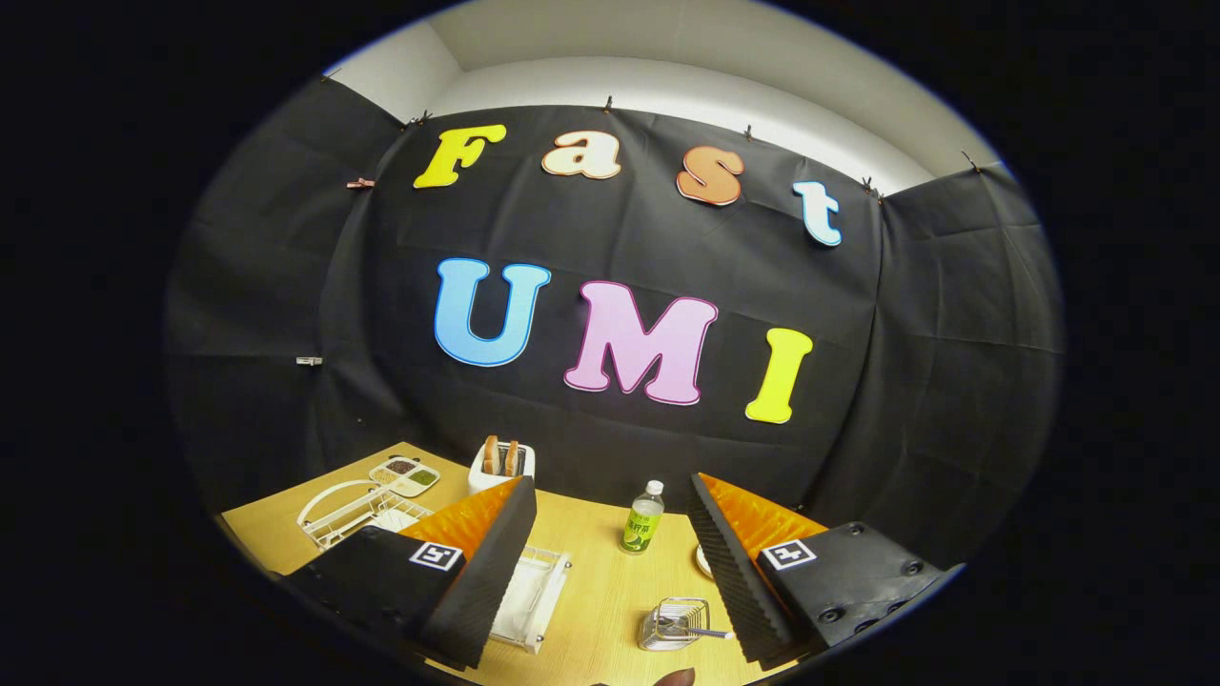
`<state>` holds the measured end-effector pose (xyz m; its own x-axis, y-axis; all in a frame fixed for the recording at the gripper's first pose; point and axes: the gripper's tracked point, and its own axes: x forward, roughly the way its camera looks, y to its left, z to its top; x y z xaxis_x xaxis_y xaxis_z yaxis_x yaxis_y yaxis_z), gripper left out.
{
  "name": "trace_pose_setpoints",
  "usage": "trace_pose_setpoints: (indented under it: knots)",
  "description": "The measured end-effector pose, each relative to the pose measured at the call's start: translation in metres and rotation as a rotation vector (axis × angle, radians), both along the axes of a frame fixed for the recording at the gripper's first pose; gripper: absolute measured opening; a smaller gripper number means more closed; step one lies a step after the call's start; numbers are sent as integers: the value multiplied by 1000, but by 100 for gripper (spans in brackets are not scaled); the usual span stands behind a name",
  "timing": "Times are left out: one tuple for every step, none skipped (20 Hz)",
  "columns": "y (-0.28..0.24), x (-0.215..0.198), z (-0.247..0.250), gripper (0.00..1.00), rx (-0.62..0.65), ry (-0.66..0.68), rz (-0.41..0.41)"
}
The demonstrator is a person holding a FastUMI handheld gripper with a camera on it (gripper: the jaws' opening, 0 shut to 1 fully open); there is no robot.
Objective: Take the plate from the dish rack, then take the spoon from the basket and place it into the plate.
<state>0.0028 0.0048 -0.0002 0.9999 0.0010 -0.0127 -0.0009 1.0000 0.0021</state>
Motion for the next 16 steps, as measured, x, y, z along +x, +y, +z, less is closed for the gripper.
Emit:
trace_pose_setpoints:
  knots:
    - [1,1,-1,98,2,3,1]
    - [2,1,-2,98,5,6,3]
    - [2,2,-2,98,9,8,4]
    - [3,3,-2,98,12,10,4]
    - [4,4,-3,98,15,13,3]
    - [5,5,-5,97,20,17,3]
    - [6,6,-6,98,24,22,5]
    - [8,8,-8,98,30,28,7]
    - [11,10,-12,98,37,42,9]
    - [15,14,-18,97,43,66,13]
    - [21,18,-26,98,48,97,21]
    - [27,24,-35,98,55,134,32]
    - [33,28,-43,98,62,166,39]
    - [40,34,-52,98,72,205,45]
    - [46,39,-60,98,83,243,49]
    - [53,45,-70,98,94,282,51]
